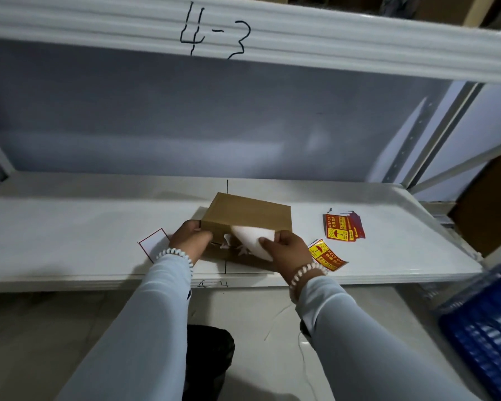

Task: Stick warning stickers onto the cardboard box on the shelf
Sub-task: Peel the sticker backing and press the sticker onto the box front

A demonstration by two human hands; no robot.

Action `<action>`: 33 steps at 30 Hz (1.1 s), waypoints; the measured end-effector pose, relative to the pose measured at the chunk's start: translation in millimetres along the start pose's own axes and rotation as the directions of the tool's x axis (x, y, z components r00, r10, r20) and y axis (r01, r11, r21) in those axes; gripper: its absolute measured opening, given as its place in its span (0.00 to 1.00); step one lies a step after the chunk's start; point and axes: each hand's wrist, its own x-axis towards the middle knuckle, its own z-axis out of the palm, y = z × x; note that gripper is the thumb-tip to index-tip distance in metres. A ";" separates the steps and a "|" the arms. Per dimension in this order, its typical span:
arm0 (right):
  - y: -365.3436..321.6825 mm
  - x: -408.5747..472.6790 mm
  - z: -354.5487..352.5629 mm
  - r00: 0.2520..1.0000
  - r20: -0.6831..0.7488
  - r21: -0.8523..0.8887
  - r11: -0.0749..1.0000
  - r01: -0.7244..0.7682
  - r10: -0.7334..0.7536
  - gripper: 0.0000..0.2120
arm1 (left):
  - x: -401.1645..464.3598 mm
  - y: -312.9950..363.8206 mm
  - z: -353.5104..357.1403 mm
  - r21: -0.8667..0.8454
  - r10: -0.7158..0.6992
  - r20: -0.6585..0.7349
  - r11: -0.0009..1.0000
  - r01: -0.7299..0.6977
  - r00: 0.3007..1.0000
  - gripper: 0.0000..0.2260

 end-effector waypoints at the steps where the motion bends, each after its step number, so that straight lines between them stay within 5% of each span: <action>1: -3.1 -0.2 -3.8 1.000 -0.020 0.066 0.998 -0.014 0.015 0.13 | -3.5 1.3 -0.2 -0.033 -0.008 -0.011 0.999 0.007 1.000 0.11; 8: -16.6 -13.7 -34.1 0.996 -0.025 0.329 0.942 -0.072 0.085 0.12 | -49.5 7.7 -2.1 -0.348 -0.047 -0.022 0.937 0.037 0.999 0.26; 12: -25.0 -28.6 -48.8 0.996 -0.012 0.262 0.962 -0.081 0.087 0.09 | -71.7 6.2 6.7 -0.200 0.089 0.034 0.977 -0.080 0.996 0.31; 17: -28.1 -38.8 -67.0 0.995 -0.010 0.239 0.967 -0.092 0.097 0.09 | -87.2 9.2 16.7 -0.077 0.084 0.028 0.994 -0.082 0.996 0.36; 24: -24.4 -38.2 -70.3 0.989 -0.096 0.249 0.965 -0.086 0.113 0.11 | -80.2 4.0 28.2 -0.135 0.010 0.021 0.991 -0.007 1.000 0.32; 29: -29.2 -42.6 -64.2 0.951 -0.286 -0.102 0.991 0.089 -0.114 0.13 | -71.9 6.0 34.0 -0.212 -0.074 0.015 0.974 0.075 0.997 0.32; 33: -40.9 -47.6 -47.6 0.939 -0.203 -0.437 0.883 0.168 -0.279 0.10 | -67.2 3.6 40.8 -0.267 -0.122 0.011 0.956 0.120 0.993 0.35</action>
